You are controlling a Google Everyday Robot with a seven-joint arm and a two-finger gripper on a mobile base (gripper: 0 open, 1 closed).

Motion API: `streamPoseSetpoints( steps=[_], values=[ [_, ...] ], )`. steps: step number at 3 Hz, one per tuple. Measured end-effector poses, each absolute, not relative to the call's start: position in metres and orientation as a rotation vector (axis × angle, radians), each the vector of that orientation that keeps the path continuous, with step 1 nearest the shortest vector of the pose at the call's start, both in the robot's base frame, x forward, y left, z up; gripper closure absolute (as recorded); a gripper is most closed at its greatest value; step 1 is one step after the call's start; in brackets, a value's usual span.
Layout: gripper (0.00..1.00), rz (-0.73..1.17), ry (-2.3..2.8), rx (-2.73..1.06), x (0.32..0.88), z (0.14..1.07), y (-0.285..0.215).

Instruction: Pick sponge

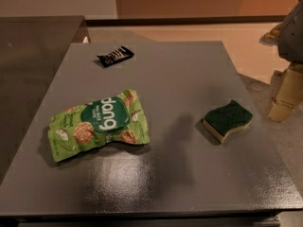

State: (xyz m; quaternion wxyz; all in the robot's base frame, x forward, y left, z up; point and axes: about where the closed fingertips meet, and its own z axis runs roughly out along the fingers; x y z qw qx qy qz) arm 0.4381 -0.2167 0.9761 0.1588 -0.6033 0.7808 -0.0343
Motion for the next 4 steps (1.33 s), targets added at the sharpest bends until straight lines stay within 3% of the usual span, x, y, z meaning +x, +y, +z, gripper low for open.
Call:
streamPoseSetpoints(
  steps=[4],
  values=[
    [0.00,-0.062,2.180,-1.852,0.465,0.936,-0.220]
  ],
)
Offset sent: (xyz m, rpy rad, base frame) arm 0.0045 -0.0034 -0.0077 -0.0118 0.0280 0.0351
